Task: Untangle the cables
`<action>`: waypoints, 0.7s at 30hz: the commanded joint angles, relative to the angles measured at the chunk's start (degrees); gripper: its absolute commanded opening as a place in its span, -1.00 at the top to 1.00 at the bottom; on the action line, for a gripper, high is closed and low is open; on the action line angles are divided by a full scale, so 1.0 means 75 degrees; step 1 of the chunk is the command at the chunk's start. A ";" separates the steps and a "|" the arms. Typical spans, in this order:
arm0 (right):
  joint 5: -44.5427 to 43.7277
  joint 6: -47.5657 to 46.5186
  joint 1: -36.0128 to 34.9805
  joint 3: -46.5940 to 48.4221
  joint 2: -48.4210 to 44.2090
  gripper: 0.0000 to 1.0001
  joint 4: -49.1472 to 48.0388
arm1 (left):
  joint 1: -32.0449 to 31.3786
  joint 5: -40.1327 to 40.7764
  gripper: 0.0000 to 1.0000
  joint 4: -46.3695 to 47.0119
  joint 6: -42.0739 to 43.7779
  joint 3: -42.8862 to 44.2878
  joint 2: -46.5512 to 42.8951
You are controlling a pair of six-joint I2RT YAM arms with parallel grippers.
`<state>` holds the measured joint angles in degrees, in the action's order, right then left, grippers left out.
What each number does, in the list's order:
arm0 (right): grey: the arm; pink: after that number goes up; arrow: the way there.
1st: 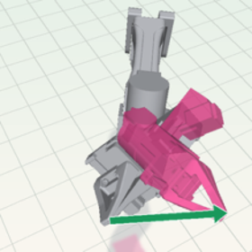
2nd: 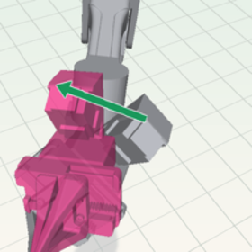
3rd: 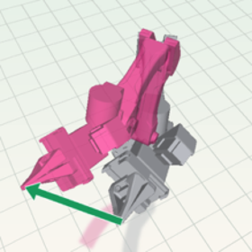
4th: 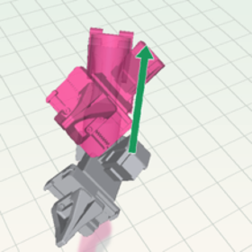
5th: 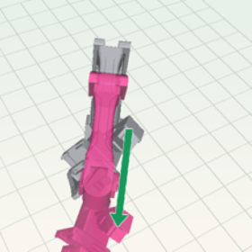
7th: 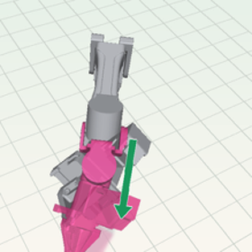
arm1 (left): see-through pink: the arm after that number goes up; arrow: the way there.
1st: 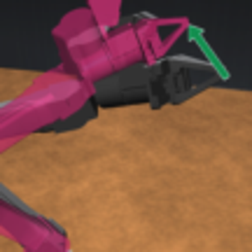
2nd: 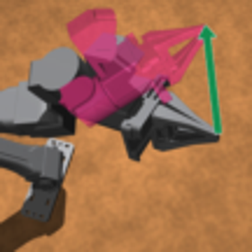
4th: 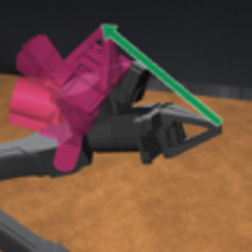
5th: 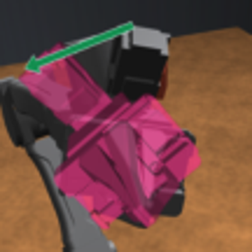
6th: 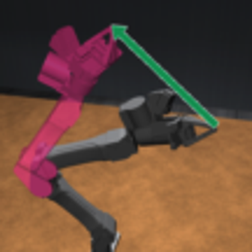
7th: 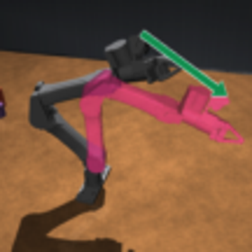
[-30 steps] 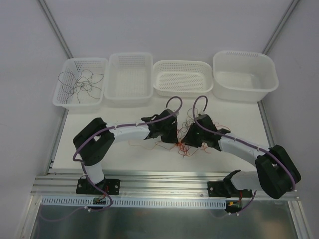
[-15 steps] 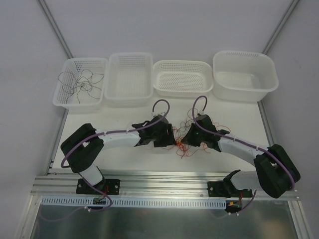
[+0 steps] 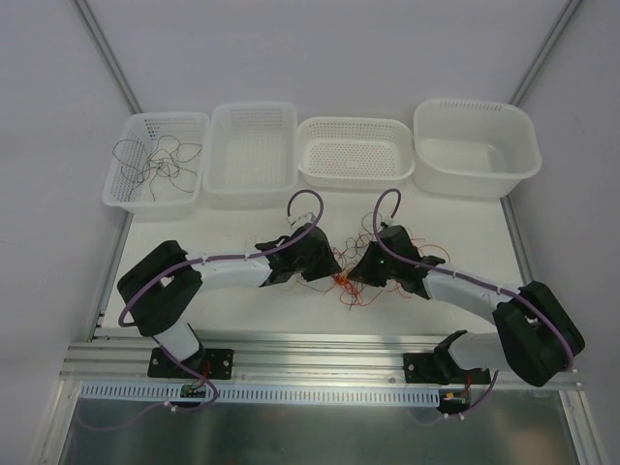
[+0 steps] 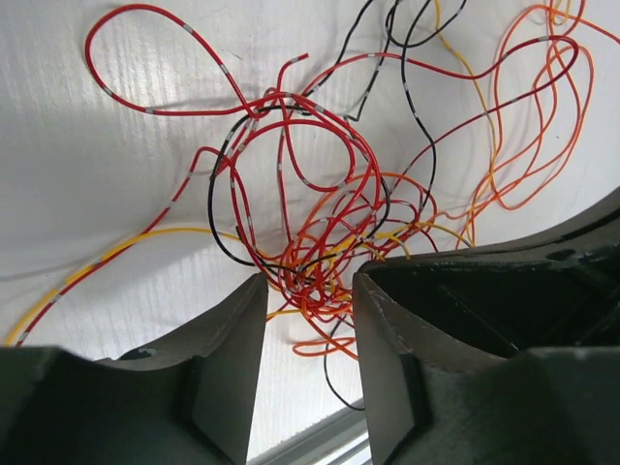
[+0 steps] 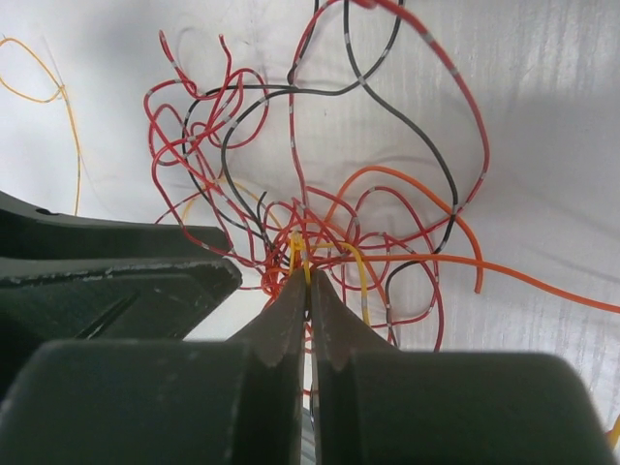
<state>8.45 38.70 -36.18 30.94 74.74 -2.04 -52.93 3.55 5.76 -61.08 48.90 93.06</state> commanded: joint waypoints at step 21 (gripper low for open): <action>0.0667 -0.0904 -0.0074 0.0269 -0.0858 0.99 -0.0092 | 0.0119 -0.0088 1.00 0.0498 0.0550 -0.0039 0.0144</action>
<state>12.67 34.85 -36.38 30.52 71.35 -3.55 -52.77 1.98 8.01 -59.00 48.93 96.31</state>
